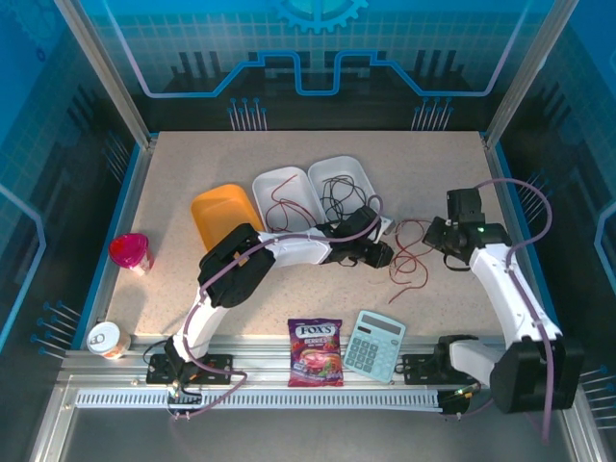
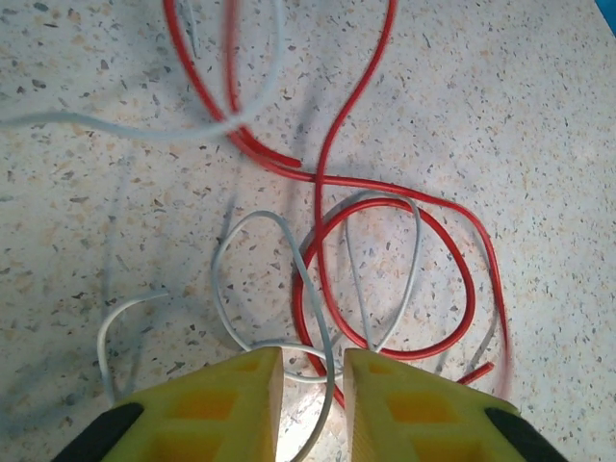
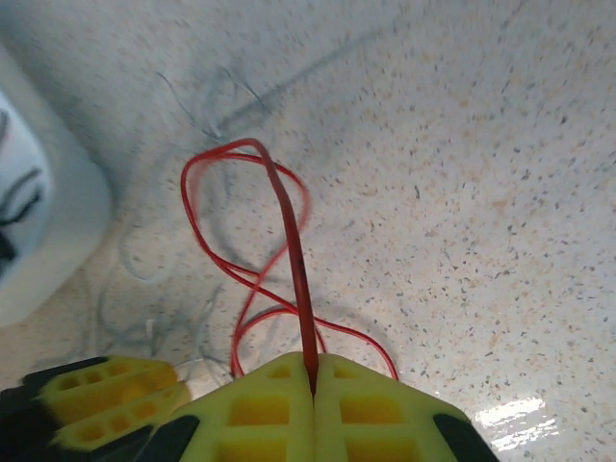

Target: Untangle the cables

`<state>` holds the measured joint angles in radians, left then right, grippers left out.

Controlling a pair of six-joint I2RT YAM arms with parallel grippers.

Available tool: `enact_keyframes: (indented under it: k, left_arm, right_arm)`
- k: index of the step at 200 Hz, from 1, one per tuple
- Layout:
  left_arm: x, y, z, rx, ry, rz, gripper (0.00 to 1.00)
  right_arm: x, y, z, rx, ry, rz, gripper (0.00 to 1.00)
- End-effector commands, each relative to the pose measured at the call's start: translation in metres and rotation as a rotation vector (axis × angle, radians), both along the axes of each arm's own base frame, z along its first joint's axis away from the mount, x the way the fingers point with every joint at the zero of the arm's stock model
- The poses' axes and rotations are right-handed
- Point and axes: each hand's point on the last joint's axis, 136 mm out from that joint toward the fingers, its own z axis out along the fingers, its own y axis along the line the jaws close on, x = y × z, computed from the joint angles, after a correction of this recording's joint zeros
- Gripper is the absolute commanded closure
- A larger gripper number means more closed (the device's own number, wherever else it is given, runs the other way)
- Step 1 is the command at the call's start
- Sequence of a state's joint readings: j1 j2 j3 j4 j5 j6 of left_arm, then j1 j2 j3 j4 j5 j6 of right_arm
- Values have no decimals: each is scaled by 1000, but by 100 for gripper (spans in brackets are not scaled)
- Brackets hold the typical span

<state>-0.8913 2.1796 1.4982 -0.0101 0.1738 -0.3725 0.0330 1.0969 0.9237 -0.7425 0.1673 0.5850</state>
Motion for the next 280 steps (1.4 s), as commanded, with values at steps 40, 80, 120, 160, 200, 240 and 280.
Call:
enact_keyframes:
  k: [40,80,120,160,200,240,280]
  left_arm:
    - [-10,-4,1,-30,27,-13,78]
    - [-11,-3,26,-68,-6,-15,69]
    - [-14,1,61,-127,-49,-12,56]
    - [-22,10,97,-200,-86,-9,42]
    - [-30,18,136,-273,-147,-21,27]
    - [-36,20,169,-338,-251,-70,22]
    - [-41,15,181,-404,-305,-129,21]
  right_arm:
    - [-17,10,77,-21,-151,92,100]
    - [-21,20,136,-39,-306,168,100]
    - [-31,19,190,-82,-420,208,100]
    - [-41,24,234,-101,-539,259,100]
    - [-48,36,261,-76,-637,328,100]
    - [-55,41,288,-75,-707,360,100]
    - [-68,43,329,-77,-821,376,100]
